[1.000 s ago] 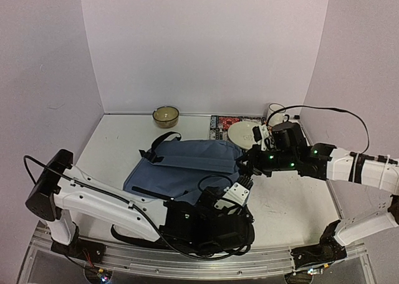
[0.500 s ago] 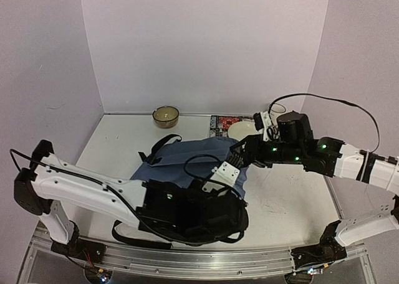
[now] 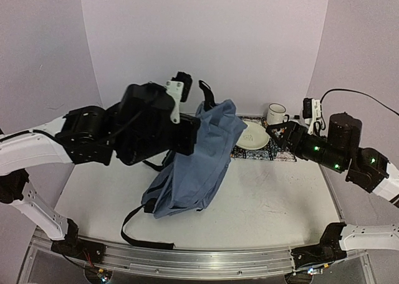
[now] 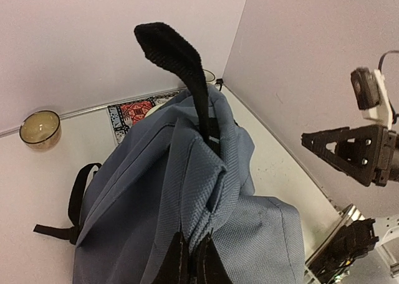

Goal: Pack the student bag
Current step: Pass from the right arm to the left, then turn over the student bag at the center of the board.

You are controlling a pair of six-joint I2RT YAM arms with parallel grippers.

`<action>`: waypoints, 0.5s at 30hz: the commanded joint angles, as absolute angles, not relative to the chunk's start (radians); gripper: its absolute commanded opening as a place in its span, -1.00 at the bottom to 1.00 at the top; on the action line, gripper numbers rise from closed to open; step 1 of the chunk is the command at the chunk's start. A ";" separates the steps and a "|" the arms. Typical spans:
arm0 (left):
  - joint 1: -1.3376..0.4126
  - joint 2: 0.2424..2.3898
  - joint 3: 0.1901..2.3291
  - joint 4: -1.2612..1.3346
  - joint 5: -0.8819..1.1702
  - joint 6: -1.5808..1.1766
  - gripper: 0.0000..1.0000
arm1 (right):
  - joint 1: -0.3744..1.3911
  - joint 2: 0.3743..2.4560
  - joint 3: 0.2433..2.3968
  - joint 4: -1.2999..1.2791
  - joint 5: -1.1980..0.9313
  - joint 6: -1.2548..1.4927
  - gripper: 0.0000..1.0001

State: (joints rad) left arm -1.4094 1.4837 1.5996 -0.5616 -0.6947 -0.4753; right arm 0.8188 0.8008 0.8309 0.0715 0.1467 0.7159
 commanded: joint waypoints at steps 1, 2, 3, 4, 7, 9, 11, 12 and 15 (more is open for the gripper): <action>-1.281 1.255 1.495 -0.305 -0.573 -0.589 -1.00 | 0.820 0.779 0.797 0.059 0.220 0.689 0.60; -1.211 1.204 1.424 -0.292 -0.532 -0.650 -1.00 | 0.820 0.784 0.797 0.058 0.215 0.684 0.61; -1.137 1.158 1.354 -0.272 -0.480 -0.703 -1.00 | 0.819 0.795 0.799 0.059 0.204 0.676 0.62; -1.078 1.120 1.284 -0.249 -0.438 -0.751 -1.00 | 0.820 0.814 0.802 0.061 0.186 0.662 0.63; -0.941 1.044 1.197 -0.233 -0.342 -0.804 -1.00 | 0.820 0.892 0.811 0.094 0.102 0.648 0.71; -0.908 1.041 1.192 -0.239 -0.315 -0.806 -1.00 | 0.820 0.956 0.791 0.160 0.035 0.686 0.73; -0.901 1.058 1.202 -0.241 -0.286 -0.805 -1.00 | 0.820 1.028 0.750 0.273 -0.039 0.754 0.74; -0.899 1.068 1.208 -0.242 -0.275 -0.803 -1.00 | 0.821 1.059 0.727 0.333 -0.076 0.787 0.74; -0.898 1.083 1.213 -0.242 -0.262 -0.800 -1.00 | 0.833 1.173 0.686 0.535 -0.147 0.871 0.79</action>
